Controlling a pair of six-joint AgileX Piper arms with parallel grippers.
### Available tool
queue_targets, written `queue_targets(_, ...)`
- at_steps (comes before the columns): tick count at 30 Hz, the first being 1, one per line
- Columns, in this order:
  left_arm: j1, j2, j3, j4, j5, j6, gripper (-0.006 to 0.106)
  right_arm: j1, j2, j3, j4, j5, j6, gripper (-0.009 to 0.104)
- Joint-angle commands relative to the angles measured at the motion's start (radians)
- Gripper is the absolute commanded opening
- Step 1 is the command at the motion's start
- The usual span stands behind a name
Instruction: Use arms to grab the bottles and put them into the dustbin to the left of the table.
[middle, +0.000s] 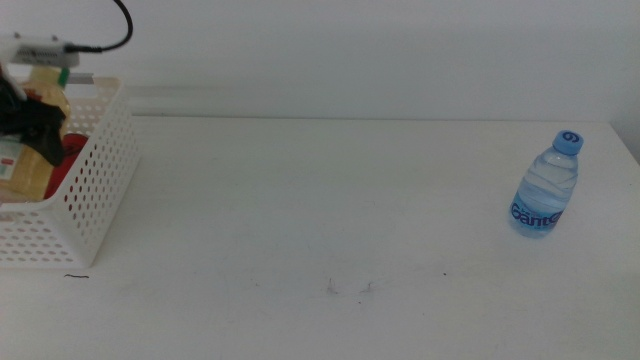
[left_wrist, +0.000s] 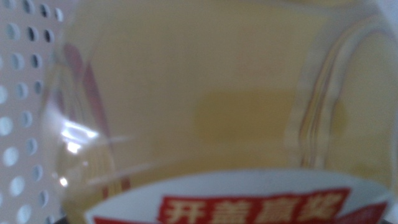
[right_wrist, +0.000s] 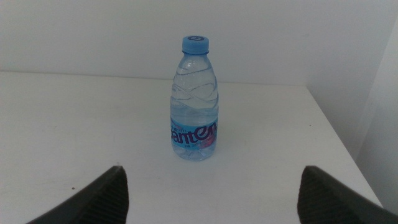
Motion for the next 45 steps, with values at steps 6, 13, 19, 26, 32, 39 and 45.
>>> queue_targets(6,0.0,0.056,-0.011,-0.034,-0.025,0.033,0.053,-0.008,-0.005,0.004,-0.005,-0.009,-0.002,0.087)
queue_targets(13,-0.002,-0.028,-0.013,-0.035,-0.025,-0.051,0.094,-0.008,-0.005,0.004,-0.005,-0.009,-0.002,0.087)
queue_targets(19,-0.075,-0.256,-0.013,-0.058,-0.025,-0.077,0.094,-0.008,-0.005,0.004,-0.005,-0.009,-0.002,0.087)
queue_targets(26,-0.218,-0.517,-0.004,-0.253,-0.025,-0.056,0.094,-0.008,-0.005,0.004,-0.005,-0.009,-0.002,0.087)
queue_targets(32,-0.413,-0.728,0.091,-0.308,-0.025,-0.05,0.094,-0.008,-0.005,0.004,-0.005,-0.009,-0.002,0.087)
queue_targets(39,-0.552,-0.894,0.209,-0.317,-0.025,-0.043,0.094,-0.008,-0.005,0.004,-0.005,-0.009,-0.002,0.087)
queue_targets(45,-0.551,-0.902,0.211,-0.345,-0.025,-0.037,0.094,-0.008,-0.005,0.004,-0.005,-0.009,-0.002,0.087)
